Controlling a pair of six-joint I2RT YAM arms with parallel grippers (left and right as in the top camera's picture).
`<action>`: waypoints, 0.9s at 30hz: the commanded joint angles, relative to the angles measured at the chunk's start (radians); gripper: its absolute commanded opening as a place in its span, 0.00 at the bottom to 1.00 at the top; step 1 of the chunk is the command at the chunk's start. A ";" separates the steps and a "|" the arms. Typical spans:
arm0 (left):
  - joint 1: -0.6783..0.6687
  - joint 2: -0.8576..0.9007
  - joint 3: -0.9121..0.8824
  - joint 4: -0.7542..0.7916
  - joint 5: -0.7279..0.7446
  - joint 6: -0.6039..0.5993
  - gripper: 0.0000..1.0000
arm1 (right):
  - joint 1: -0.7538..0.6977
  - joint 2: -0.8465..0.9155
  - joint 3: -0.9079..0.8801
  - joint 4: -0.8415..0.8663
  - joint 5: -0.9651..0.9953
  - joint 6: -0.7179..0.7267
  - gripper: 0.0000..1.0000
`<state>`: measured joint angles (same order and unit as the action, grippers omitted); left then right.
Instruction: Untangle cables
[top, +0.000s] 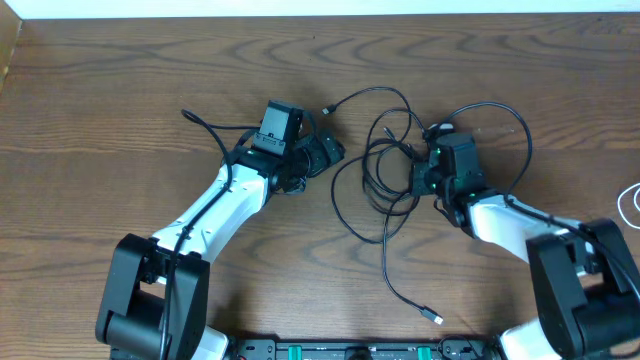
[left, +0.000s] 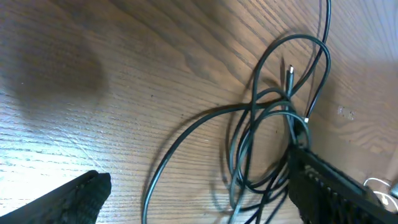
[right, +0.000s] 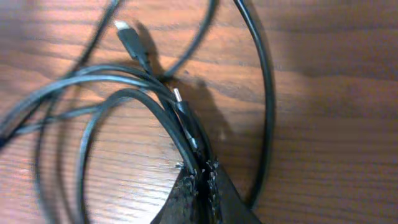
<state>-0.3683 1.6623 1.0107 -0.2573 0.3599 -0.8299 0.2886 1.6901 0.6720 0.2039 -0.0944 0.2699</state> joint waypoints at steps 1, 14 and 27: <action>0.003 -0.009 0.016 0.000 -0.011 0.014 0.98 | -0.006 -0.121 0.005 -0.008 -0.155 0.021 0.01; 0.003 -0.009 0.016 0.000 -0.011 0.014 0.98 | -0.007 -0.296 0.005 -0.241 -0.331 -0.121 0.01; 0.003 -0.009 0.016 0.010 -0.015 0.014 0.98 | -0.005 -0.296 0.001 -0.269 -0.437 -0.124 0.01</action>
<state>-0.3683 1.6623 1.0107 -0.2565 0.3599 -0.8299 0.2844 1.3998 0.6727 -0.0460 -0.5835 0.1642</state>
